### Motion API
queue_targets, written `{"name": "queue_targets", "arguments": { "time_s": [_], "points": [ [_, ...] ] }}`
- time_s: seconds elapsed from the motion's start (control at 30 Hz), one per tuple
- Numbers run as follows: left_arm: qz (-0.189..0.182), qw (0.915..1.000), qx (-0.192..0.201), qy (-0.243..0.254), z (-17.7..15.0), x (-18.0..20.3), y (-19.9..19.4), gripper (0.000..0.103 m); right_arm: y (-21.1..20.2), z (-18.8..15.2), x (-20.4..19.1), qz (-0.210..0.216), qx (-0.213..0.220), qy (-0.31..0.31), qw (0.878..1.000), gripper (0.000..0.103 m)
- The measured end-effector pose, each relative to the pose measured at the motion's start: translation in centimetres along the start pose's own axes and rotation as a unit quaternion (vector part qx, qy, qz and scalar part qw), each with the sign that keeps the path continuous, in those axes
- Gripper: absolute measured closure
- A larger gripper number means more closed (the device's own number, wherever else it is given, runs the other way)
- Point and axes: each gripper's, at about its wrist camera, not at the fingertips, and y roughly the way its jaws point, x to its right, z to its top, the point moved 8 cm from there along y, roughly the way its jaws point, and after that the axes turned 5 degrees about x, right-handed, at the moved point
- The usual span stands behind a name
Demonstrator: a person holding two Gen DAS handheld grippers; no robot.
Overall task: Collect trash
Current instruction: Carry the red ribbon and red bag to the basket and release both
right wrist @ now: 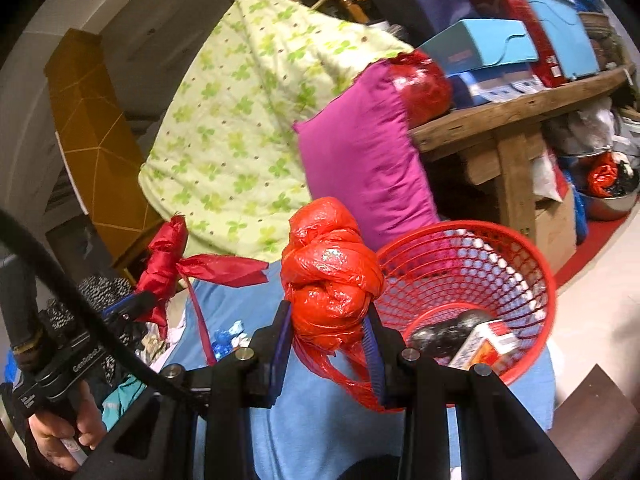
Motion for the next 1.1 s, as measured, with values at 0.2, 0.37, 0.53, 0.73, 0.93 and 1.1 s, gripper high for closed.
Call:
{"name": "queue_targets", "arguments": {
  "time_s": [0.2,0.37,0.53,0.73,0.93,1.1],
  "points": [
    [-0.054,0.9985,0.001,-0.007,0.9,3.7,1.4,0.088,-0.8,1.4,3.2,-0.021,0.011,0.018,1.0,0.067],
    [-0.101,0.9947,-0.004,-0.016,1.8,7.0,3.3,0.088,-0.8,2.6,6.0,-0.041,0.018,0.029,0.999,0.067],
    [-0.133,0.9905,-0.017,-0.029,2.2,9.8,6.1,0.088,0.1,3.3,8.4,-0.054,0.017,0.05,0.997,0.067],
    [-0.153,0.9867,-0.042,-0.036,0.8,12.2,9.4,0.082,1.7,2.4,11.2,-0.058,-0.002,0.096,0.994,0.065],
    [-0.142,0.9869,-0.069,-0.032,-2.0,11.8,10.6,0.059,2.9,1.1,13.5,-0.046,-0.01,0.157,0.986,0.034],
    [-0.118,0.9899,-0.069,-0.038,-4.3,7.9,8.9,0.057,1.9,1.1,13.3,-0.038,0.012,0.154,0.987,0.034]
  ]
}}
